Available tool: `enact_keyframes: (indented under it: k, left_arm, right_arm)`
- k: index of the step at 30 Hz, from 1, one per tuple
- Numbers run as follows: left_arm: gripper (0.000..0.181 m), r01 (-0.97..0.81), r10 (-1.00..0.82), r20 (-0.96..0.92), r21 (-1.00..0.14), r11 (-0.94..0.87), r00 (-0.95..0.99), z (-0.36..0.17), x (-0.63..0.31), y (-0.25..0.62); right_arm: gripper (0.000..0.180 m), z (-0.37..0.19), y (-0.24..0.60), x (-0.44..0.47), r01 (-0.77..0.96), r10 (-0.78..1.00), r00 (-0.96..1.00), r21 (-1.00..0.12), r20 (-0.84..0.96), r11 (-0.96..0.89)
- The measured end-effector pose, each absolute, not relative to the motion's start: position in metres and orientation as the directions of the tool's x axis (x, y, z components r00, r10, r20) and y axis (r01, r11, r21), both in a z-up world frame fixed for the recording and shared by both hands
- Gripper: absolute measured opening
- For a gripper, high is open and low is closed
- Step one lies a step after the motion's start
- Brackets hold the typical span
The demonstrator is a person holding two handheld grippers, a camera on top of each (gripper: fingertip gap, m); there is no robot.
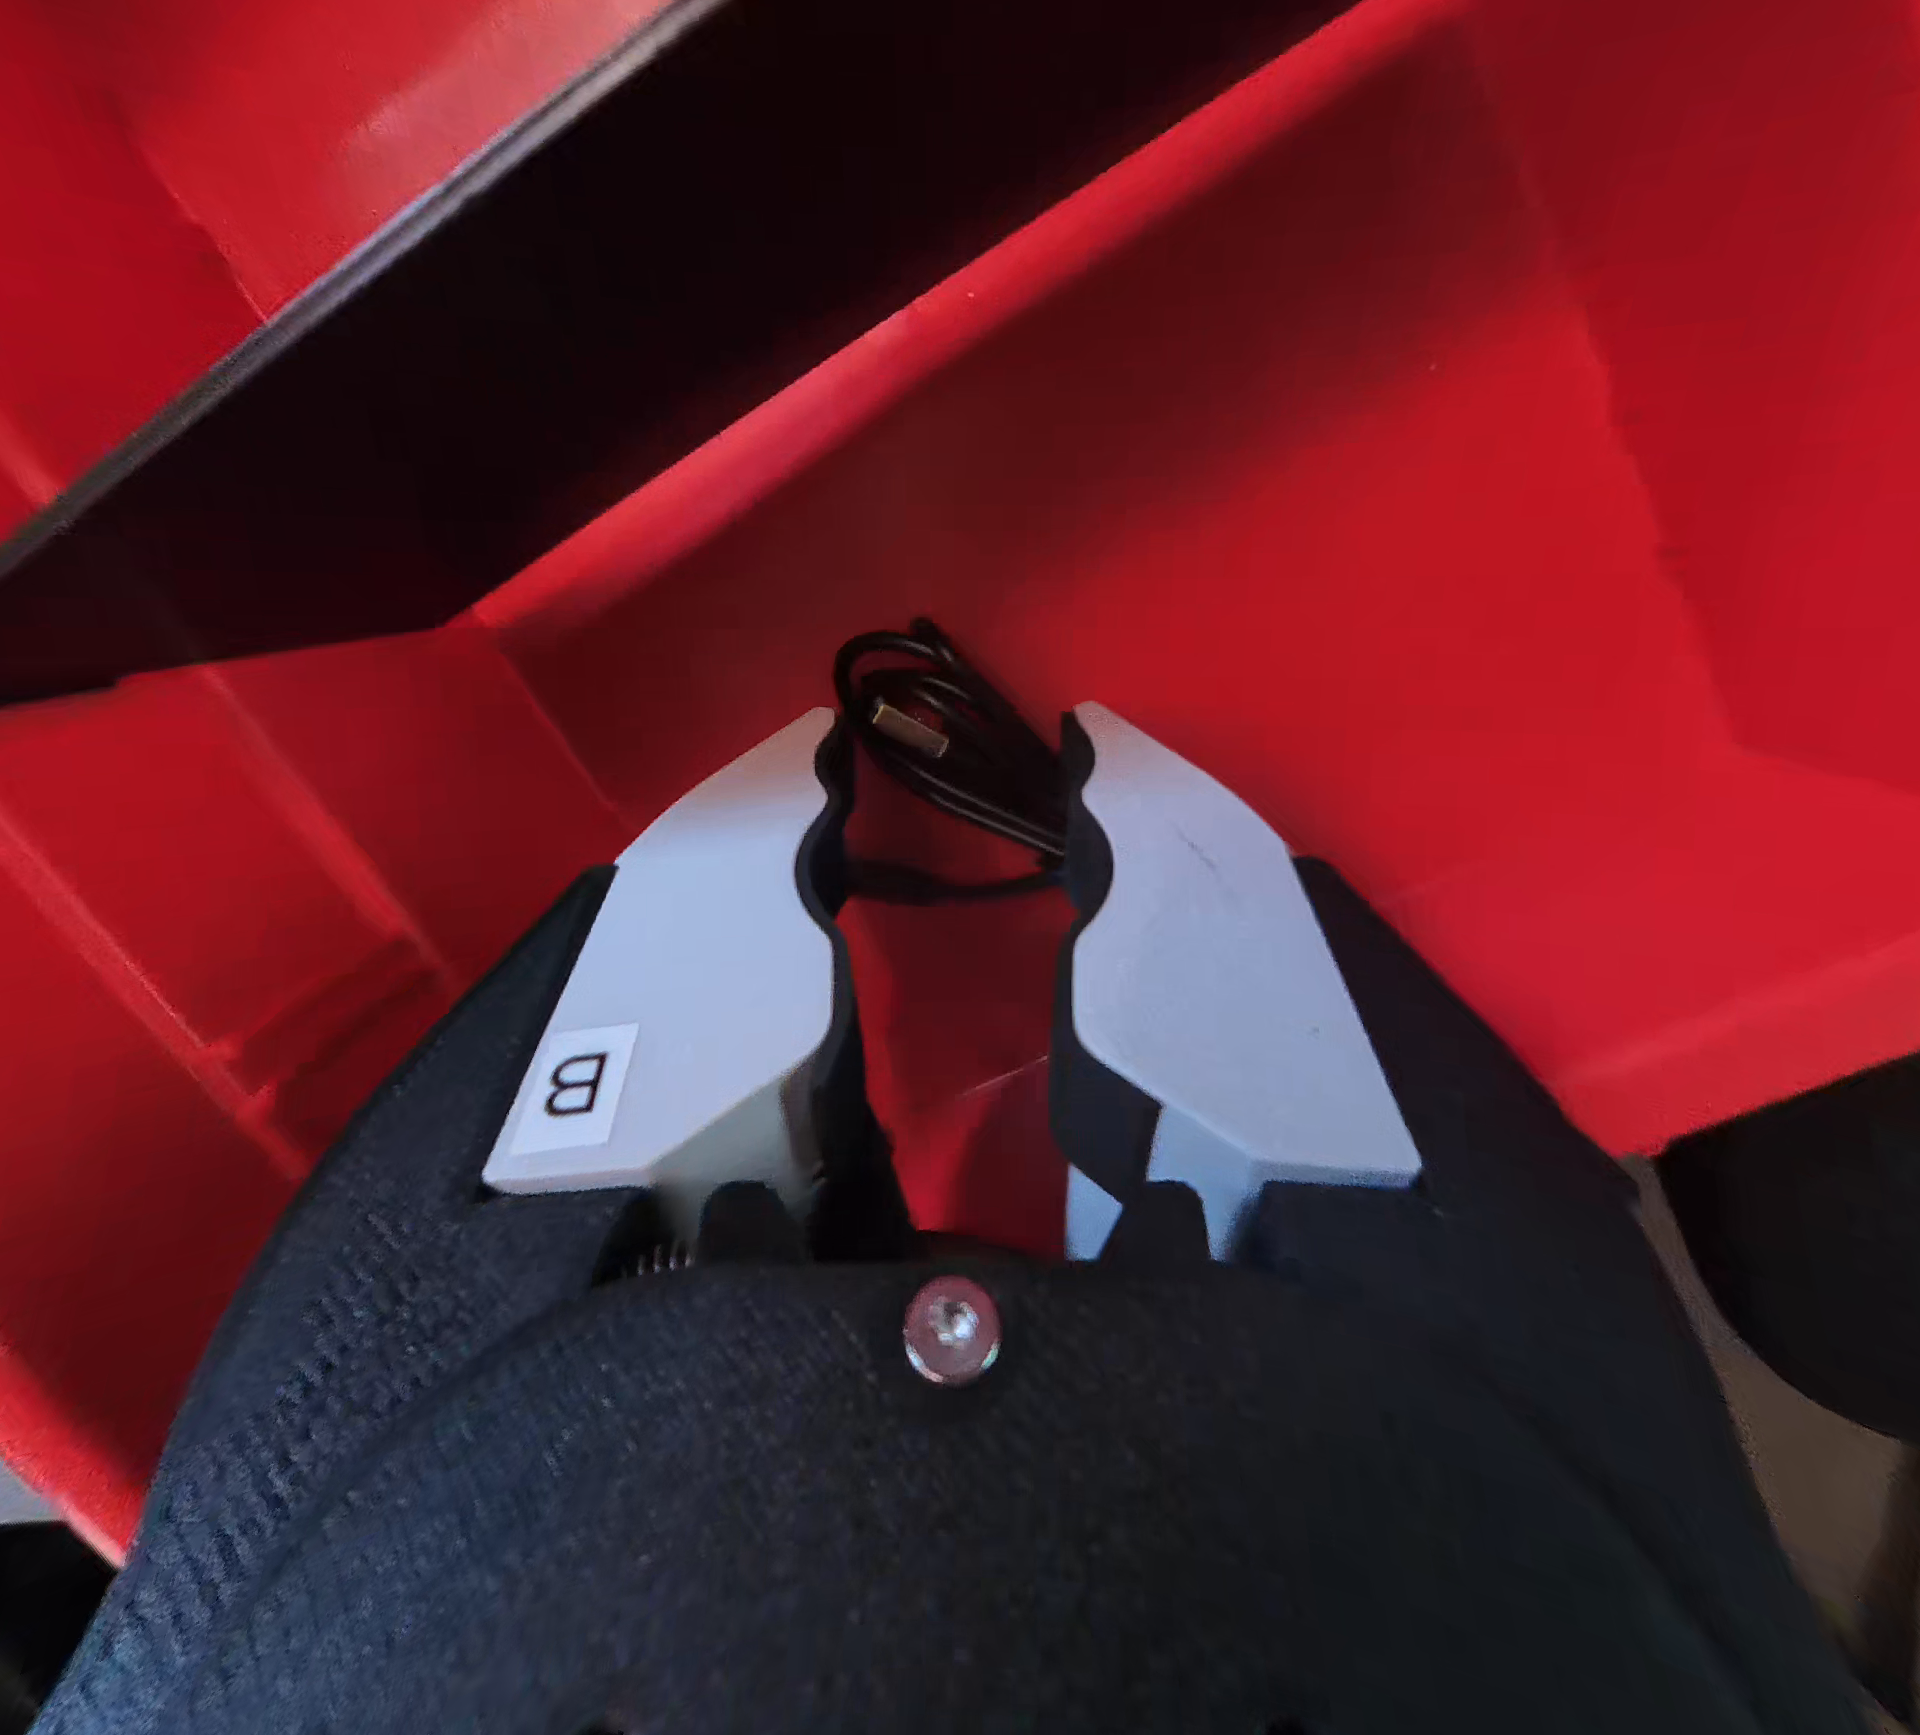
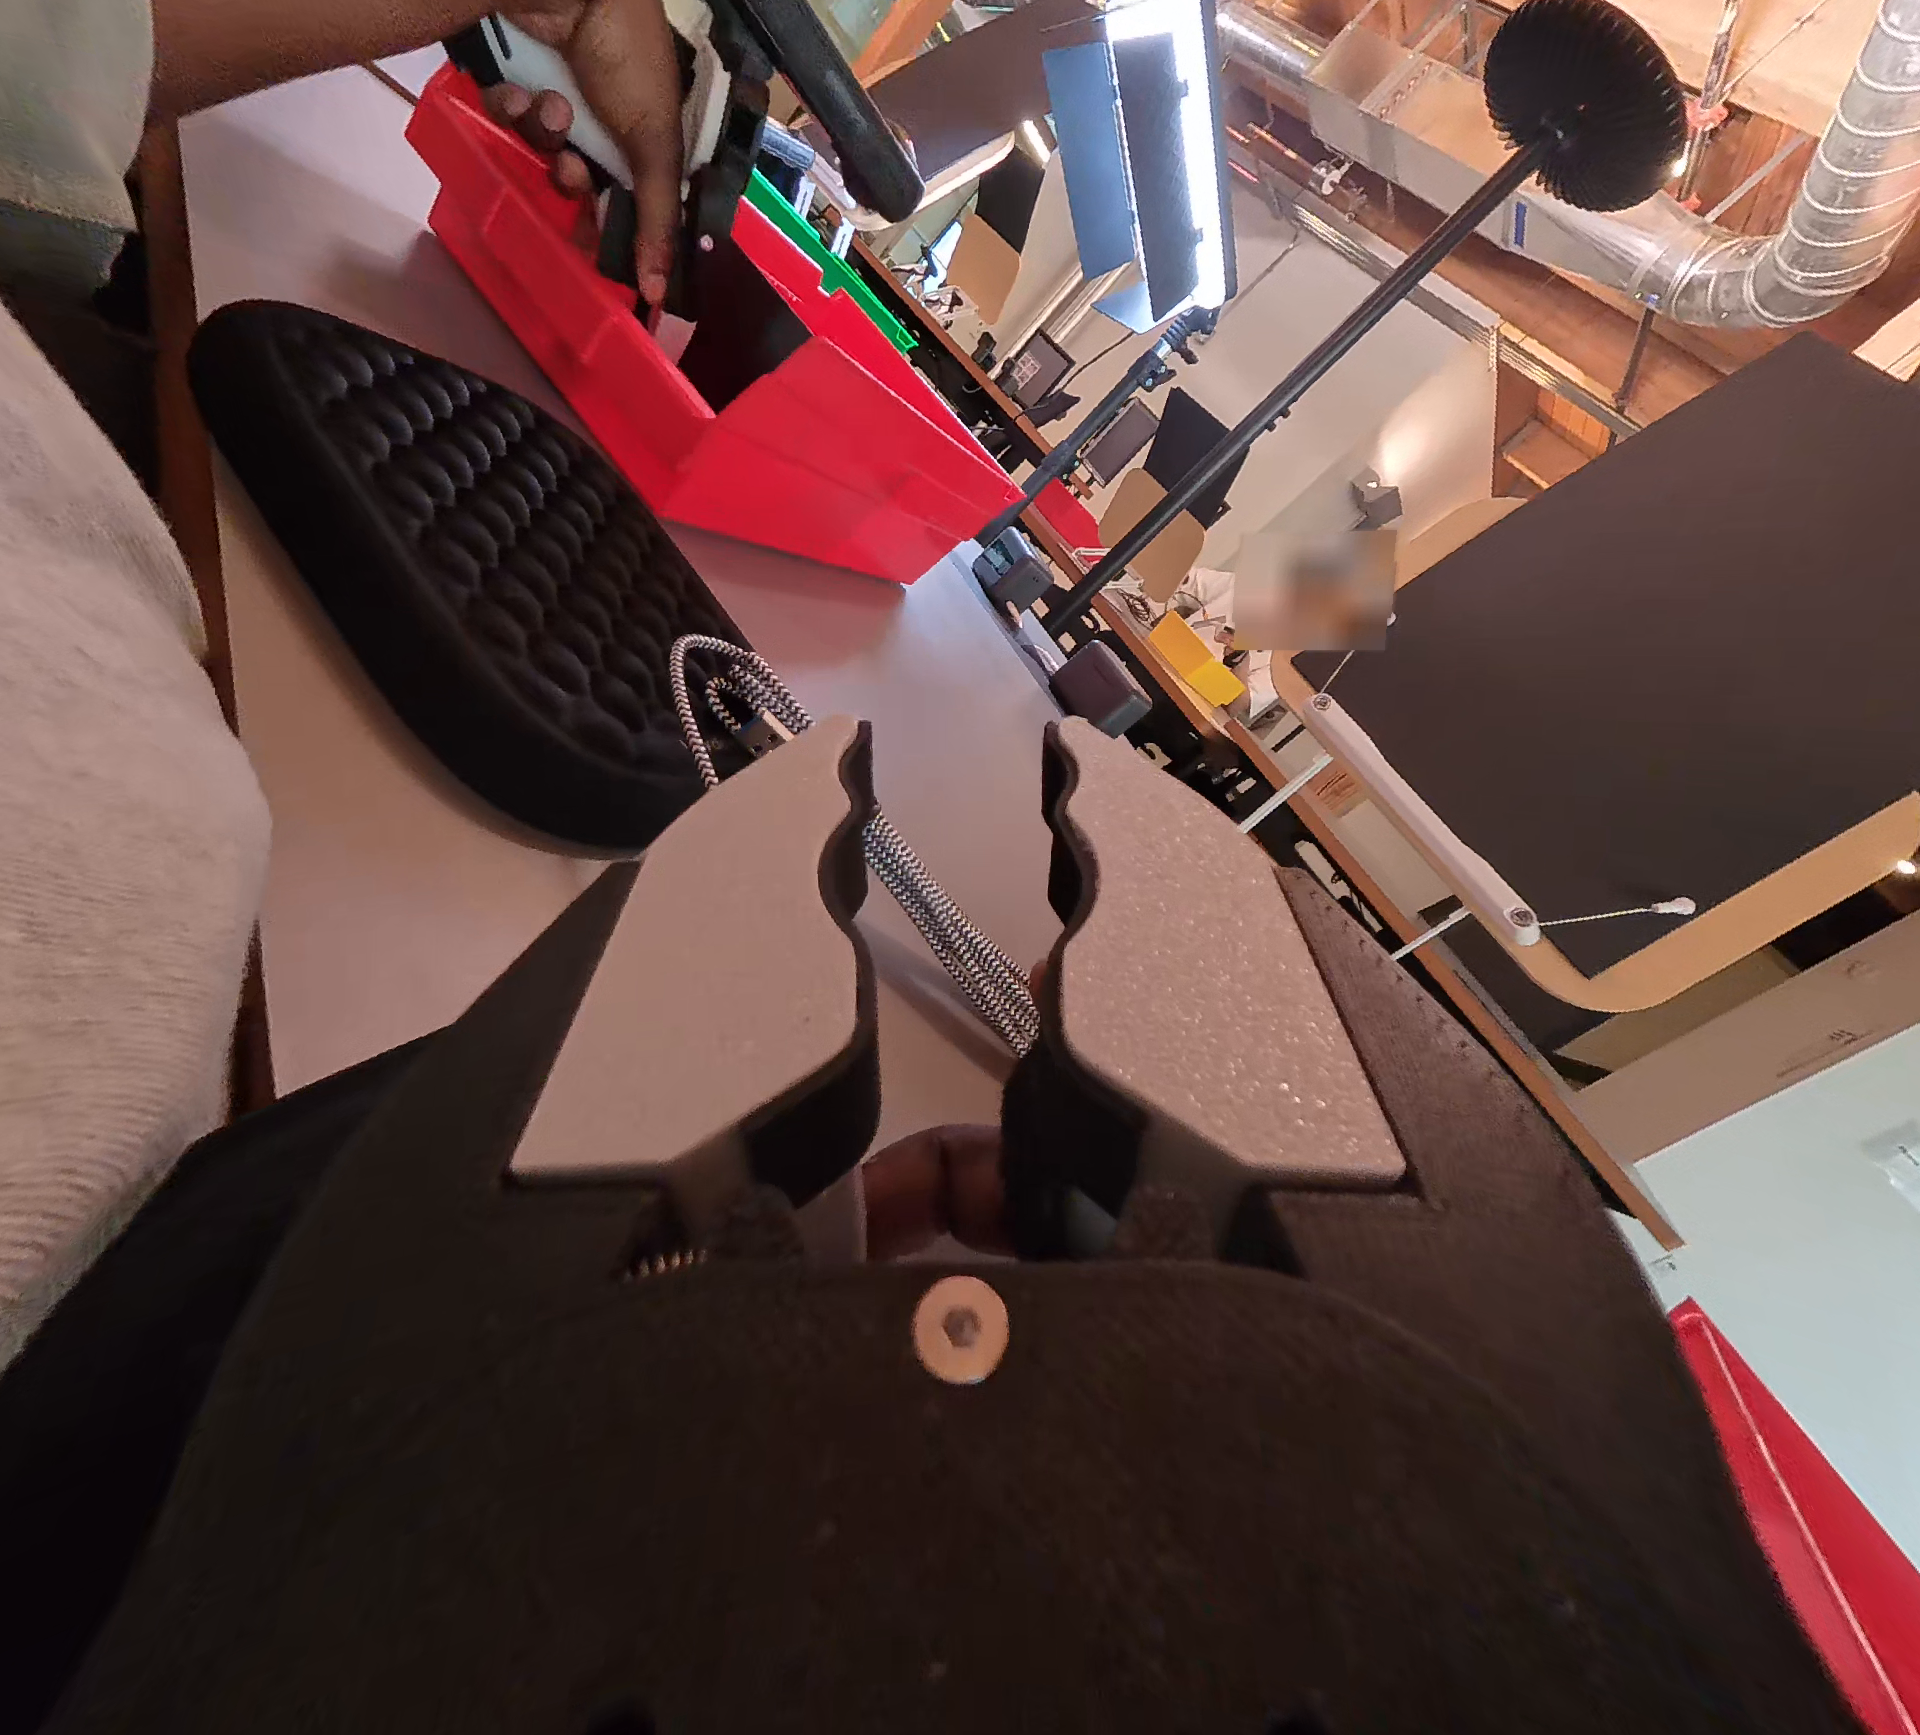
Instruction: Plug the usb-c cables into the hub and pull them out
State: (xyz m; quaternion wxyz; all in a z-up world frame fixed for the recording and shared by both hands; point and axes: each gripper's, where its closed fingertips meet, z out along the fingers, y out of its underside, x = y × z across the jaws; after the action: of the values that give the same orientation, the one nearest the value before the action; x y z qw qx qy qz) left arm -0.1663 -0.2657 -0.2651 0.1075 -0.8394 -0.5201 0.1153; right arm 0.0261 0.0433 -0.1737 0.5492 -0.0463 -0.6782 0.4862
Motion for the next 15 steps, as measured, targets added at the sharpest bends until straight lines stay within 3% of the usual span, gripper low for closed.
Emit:
enact_keyframes:
  k: [2,5,7,9,12,15]
  left_arm:
    - [0.024,0.817,0.891,-0.137,-0.358,-0.452,0.433,-0.261,-0.172,-0.265]
    - [0.017,0.647,0.886,-0.116,-0.642,-0.411,0.448,-0.222,-0.18,-0.244]
    - [0.013,0.412,0.888,-0.11,-0.856,-0.313,0.447,-0.17,-0.178,-0.231]
    - [0.011,0.087,0.868,-0.092,-0.984,-0.154,0.489,-0.105,-0.159,-0.213]
    - [0.011,-0.273,0.645,-0.059,-0.932,0.237,0.762,-0.025,-0.085,-0.168]
    - [0.011,-0.242,0.325,-0.04,-0.753,0.611,0.945,0.011,-0.023,-0.14]
  right_arm:
    - [0.03,-0.175,0.043,0.025,-0.472,0.59,-0.379,-0.697,0.713,0.539]
    - [0.03,-0.173,0.045,0.024,-0.468,0.603,-0.369,-0.702,0.707,0.537]
    - [0.029,-0.167,0.049,0.023,-0.459,0.644,-0.378,-0.739,0.665,0.494]
    - [0.029,-0.159,0.056,0.021,-0.447,0.696,-0.395,-0.787,0.6,0.425]
    - [0.029,-0.147,0.067,0.017,-0.416,0.768,-0.425,-0.857,0.48,0.305]
    - [0.029,-0.126,0.066,0.021,-0.413,0.801,-0.517,-0.908,0.302,0.075]
